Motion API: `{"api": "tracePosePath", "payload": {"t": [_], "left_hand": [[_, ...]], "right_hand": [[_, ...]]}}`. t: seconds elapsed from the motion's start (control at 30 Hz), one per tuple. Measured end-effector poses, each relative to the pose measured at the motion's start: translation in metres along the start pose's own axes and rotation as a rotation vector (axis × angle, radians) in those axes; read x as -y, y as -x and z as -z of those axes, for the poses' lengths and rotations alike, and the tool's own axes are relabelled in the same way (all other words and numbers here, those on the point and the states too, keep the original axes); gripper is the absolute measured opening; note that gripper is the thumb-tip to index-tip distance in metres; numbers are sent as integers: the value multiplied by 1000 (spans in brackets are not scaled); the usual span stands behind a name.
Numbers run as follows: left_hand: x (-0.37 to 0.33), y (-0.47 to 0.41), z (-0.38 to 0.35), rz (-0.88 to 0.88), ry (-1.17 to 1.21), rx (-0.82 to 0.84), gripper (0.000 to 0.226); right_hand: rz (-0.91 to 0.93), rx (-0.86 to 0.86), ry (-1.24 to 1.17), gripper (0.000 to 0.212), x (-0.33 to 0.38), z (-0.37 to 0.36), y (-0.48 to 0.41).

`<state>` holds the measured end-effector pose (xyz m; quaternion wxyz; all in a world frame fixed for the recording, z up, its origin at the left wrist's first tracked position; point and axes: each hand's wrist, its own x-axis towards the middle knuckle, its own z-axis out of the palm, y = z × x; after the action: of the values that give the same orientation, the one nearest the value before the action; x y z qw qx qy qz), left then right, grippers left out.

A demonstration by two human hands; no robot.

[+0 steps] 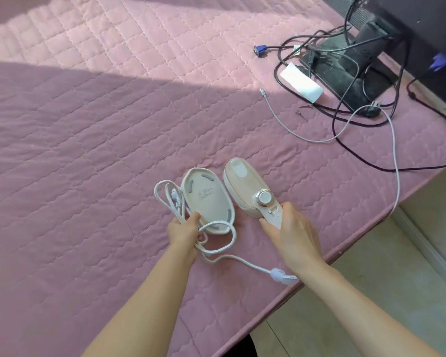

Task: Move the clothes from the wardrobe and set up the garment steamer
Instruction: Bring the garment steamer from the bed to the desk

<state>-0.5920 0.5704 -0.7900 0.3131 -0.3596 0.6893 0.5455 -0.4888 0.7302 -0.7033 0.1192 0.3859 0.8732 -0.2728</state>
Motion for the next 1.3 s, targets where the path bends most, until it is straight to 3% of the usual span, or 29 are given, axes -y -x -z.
{"api": "tracePosePath", "payload": {"t": [0.57,0.87,1.3], "left_hand": [[-59,126,193,-52,100,-73,15],[-70,220,292,-71,376,-108,13],[-7,344,347,-137,657,-502,18]], "right_hand": [[210,57,71,32,148,63,124],[384,75,56,32,222,107,209],[694,216,133,32,260,134,290]]}}
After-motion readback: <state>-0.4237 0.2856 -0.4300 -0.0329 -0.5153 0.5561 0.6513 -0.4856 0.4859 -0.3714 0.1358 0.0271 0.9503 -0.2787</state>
